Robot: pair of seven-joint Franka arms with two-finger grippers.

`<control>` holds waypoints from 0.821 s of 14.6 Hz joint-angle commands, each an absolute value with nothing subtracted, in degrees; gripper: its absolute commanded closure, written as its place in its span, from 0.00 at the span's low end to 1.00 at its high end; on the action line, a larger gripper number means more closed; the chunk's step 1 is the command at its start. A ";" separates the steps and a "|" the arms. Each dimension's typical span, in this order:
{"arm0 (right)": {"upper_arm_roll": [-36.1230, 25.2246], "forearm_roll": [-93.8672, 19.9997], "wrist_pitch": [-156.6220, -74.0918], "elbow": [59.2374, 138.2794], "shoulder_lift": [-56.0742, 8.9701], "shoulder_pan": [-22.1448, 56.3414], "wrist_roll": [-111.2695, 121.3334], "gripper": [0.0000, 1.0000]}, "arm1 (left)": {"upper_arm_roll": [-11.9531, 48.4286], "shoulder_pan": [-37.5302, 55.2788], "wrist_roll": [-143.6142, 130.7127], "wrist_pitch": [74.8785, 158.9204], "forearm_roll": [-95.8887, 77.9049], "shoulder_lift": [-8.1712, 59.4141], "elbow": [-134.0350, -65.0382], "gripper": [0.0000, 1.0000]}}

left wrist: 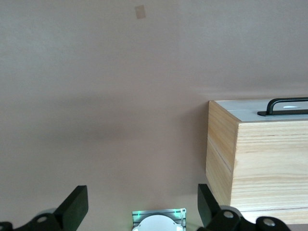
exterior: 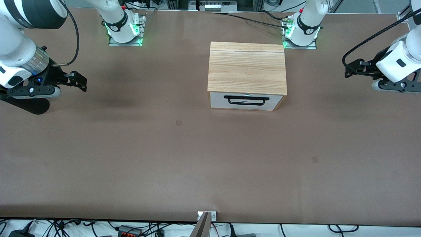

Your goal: Pull top drawer with both arms simultaneously

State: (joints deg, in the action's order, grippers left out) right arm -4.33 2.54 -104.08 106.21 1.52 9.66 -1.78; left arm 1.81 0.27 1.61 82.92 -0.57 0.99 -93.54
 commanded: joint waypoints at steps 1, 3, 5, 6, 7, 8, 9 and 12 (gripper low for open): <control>-3.69 1.76 -103.18 101.96 -4.20 9.31 -2.19 0.00 | 2.11 0.26 2.72 81.04 -1.58 2.29 -90.97 0.00; -3.60 -0.34 -103.10 99.16 -8.42 10.10 -2.29 0.00 | 2.02 -0.26 3.25 80.95 -9.27 2.72 -91.23 0.00; -3.52 -1.40 -103.53 98.26 -10.54 12.29 -2.55 0.00 | 2.02 -0.96 4.04 80.16 -18.85 5.17 -91.49 0.00; -3.52 -1.32 -103.62 97.83 -12.29 13.96 -1.94 0.00 | 1.85 -1.23 4.57 79.63 -23.16 6.40 -91.58 0.00; -3.52 -1.41 -105.28 97.74 -12.91 15.37 -2.02 0.00 | 1.85 -1.75 6.05 79.63 -26.68 7.72 -91.84 0.00; -3.52 -1.49 -107.82 97.73 -13.62 16.69 -2.46 0.00 | 1.85 -1.93 9.11 79.63 -30.02 9.47 -92.11 0.00; -3.52 -1.49 -109.23 97.73 -14.58 18.35 -2.55 0.00 | 1.85 -2.11 12.62 79.63 -32.93 11.06 -92.37 0.00; -3.52 -1.49 -110.74 97.73 -16.96 23.71 -2.72 0.00 | 1.76 -5.09 22.38 81.03 -47.32 13.88 -98.85 0.00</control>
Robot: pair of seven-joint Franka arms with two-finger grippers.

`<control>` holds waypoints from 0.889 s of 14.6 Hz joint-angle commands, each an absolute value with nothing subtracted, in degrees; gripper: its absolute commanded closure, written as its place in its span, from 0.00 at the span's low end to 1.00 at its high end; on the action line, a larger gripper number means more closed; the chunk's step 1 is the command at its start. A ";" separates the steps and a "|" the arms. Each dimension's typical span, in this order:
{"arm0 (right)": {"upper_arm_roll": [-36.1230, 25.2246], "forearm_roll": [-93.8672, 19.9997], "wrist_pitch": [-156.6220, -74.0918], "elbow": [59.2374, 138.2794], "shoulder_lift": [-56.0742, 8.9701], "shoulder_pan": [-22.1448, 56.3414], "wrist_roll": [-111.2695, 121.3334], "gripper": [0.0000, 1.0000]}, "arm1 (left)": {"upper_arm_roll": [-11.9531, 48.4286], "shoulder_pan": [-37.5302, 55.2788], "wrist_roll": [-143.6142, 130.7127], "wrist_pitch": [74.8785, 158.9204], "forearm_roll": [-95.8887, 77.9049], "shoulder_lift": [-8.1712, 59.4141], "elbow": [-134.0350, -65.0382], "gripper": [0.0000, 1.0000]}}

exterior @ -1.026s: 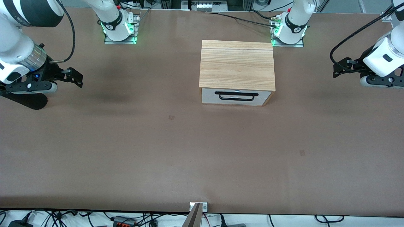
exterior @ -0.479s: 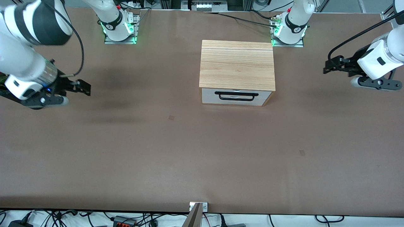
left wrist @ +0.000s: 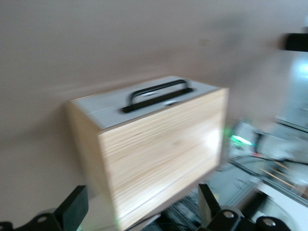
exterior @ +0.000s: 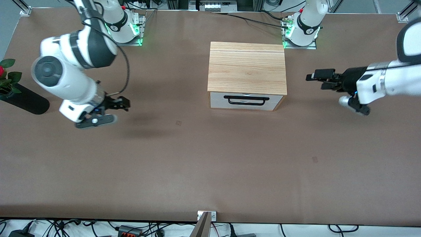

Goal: Pull top drawer with both arms simultaneously
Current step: 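Move the right gripper and the left gripper toward the drawer handle ends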

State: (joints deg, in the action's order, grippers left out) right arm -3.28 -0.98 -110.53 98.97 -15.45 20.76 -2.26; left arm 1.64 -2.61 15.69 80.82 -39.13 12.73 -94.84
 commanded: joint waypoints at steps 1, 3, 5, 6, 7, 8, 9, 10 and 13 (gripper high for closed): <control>-3.52 -1.58 -110.92 97.73 -17.14 24.25 -2.90 0.00 | 1.76 -5.62 26.24 82.25 -50.68 14.41 -101.49 0.00; -3.52 -1.41 -115.46 97.65 -17.93 26.53 -6.56 0.00 | 1.76 -6.41 35.03 83.41 -55.70 16.25 -105.36 0.00; -3.52 -1.93 -120.82 97.73 -19.85 28.82 -14.64 0.00 | 1.76 -7.38 42.50 83.41 -60.19 19.23 -108.27 0.00; -3.34 -4.98 -123.81 97.73 -20.73 29.79 -17.90 0.00 | 1.76 -7.56 46.11 83.32 -62.29 21.08 -109.15 0.00; -3.25 -10.93 -128.19 97.65 -21.87 30.40 -19.50 0.00 | 1.84 -7.65 49.88 83.15 -64.66 23.01 -109.94 0.00; -3.16 -17.16 -132.23 97.73 -22.93 30.76 -19.25 0.00 | 1.85 -7.65 53.31 83.06 -67.21 24.77 -110.91 0.00; -3.16 -22.88 -136.10 97.73 -24.51 32.07 -18.64 0.00 | 1.93 -7.56 55.26 83.06 -68.98 26.09 -111.53 0.00; -3.08 -27.12 -139.97 97.73 -25.30 33.04 -18.11 0.00 | 2.02 -7.56 56.15 83.06 -70.91 27.41 -111.97 0.00; -0.98 -40.91 -145.10 97.65 -28.03 33.32 -14.44 0.00 | 2.37 -6.95 56.51 82.97 -75.31 30.32 -112.85 0.00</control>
State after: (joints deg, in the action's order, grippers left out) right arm -2.62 -33.52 -143.34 98.85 -26.65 33.73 -17.01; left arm 1.82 -7.10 55.20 83.10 -72.26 29.40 -112.35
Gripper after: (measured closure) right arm 0.000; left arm 0.000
